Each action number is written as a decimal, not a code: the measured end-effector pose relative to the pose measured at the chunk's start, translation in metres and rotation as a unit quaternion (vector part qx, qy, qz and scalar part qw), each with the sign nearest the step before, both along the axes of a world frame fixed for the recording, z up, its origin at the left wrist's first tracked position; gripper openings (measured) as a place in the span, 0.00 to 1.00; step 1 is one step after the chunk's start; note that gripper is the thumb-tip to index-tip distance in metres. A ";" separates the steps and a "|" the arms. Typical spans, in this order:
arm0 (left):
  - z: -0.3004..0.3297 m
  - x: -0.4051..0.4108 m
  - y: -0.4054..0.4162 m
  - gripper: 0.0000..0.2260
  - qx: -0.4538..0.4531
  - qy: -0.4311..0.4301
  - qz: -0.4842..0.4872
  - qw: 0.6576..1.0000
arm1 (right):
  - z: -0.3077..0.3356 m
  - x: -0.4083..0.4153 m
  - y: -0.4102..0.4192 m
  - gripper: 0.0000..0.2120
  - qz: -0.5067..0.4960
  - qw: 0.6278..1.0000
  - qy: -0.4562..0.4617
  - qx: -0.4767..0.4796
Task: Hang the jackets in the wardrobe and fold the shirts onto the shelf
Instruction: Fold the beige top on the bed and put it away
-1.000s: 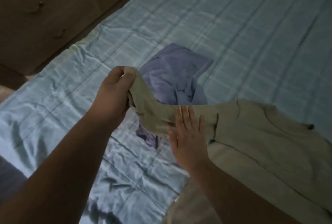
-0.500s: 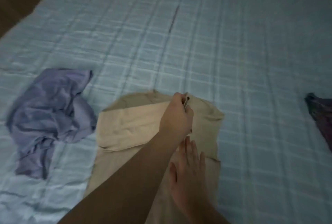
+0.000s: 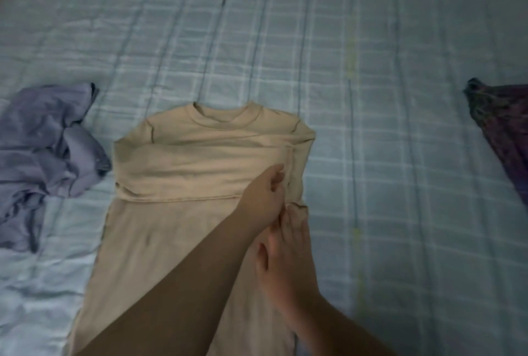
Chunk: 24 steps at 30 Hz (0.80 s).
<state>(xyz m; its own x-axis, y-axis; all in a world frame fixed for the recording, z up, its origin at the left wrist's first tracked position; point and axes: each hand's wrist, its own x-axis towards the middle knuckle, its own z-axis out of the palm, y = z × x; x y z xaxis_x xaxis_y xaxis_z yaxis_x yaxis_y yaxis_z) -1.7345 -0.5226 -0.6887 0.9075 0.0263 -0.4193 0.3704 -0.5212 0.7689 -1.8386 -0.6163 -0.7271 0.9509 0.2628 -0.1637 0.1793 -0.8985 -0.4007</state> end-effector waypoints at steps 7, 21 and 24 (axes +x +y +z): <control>0.019 -0.111 0.071 0.20 0.070 -0.005 -0.058 0.996 | 0.014 -0.057 0.007 0.34 0.029 0.999 -0.017 -0.012; -0.014 -0.337 0.281 0.25 0.326 0.077 -0.002 0.942 | 0.005 -0.210 0.016 0.28 -0.169 0.985 0.031 -0.013; 0.000 -0.331 0.281 0.26 0.168 0.137 0.199 0.956 | 0.015 -0.203 0.024 0.19 -0.394 0.897 0.131 0.153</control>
<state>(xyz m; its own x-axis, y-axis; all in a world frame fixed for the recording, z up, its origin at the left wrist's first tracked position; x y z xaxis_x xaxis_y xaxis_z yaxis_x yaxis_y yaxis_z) -2.0658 -0.2415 -0.6885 0.6549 0.5207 -0.5477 0.7541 -0.4978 0.4284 -2.0412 -0.5927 -0.7119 0.8000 -0.4033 -0.4442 -0.5999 -0.5453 -0.5855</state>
